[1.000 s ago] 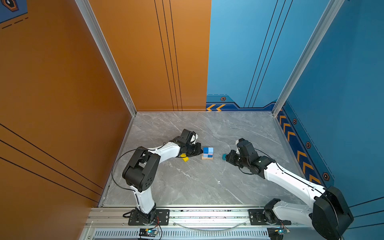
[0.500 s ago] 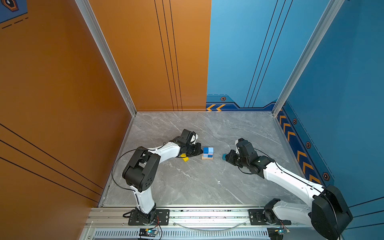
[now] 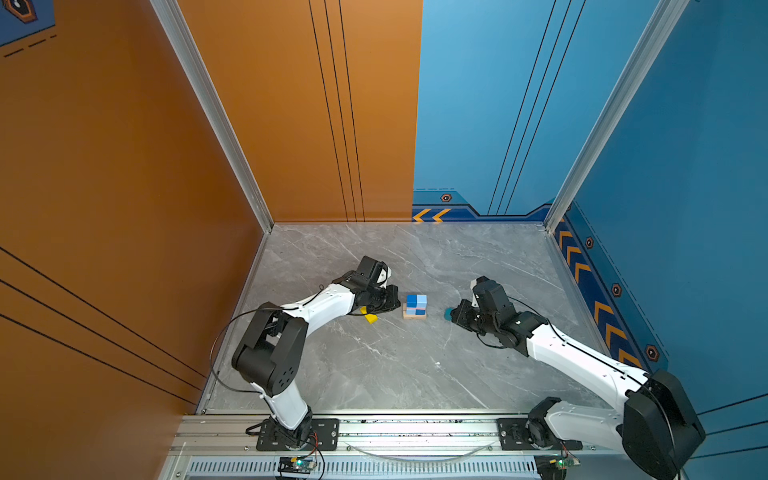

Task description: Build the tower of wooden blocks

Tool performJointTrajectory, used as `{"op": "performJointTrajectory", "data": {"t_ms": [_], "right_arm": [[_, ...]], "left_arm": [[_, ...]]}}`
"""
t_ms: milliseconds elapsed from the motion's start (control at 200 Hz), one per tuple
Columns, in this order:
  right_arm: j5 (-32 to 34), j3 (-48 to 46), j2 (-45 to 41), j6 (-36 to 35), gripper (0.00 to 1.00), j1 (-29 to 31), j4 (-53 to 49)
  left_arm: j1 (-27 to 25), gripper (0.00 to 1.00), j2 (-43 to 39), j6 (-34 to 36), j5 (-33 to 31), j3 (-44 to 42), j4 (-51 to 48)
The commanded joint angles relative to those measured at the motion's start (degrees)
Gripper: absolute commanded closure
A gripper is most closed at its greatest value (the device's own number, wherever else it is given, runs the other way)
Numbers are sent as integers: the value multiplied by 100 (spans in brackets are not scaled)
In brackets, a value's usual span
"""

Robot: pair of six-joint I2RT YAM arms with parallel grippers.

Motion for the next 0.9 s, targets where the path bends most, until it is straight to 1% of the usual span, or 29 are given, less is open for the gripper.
{"op": "performJointTrajectory", "data": {"t_ms": [0,100,220,275,315,370,415,456,731,896], "right_arm": [[-1,48,-28,-136,100,-33,-166],[23,75,-42,-188,100,-41,-212],[57,76,-83,-249,100,-53,-268],[90,76,-112,-289,100,-68,-296],[120,75,-132,-304,100,-70,-321],[141,54,-175,-348,100,-87,-361],[151,29,-215,-366,100,-103,-375],[162,-1,-249,-388,100,-129,-399],[109,-298,-641,-468,99,-397,-440],[76,-497,-912,-476,99,-573,-453]], "left_arm": [[65,98,-414,349,-727,44,-878],[114,90,-664,468,-1100,43,-1281],[205,79,-904,475,-1304,-116,-1493],[253,72,-972,449,-1335,-151,-1505],[292,65,-996,417,-1367,-362,-1528],[320,60,-1003,370,-1393,-440,-1572],[329,53,-982,334,-1406,-494,-1585],[329,49,-945,293,-1418,-548,-1587],[369,29,-401,-60,-1583,-679,-1511],[378,25,-84,-201,-1565,-584,-1370]]}}
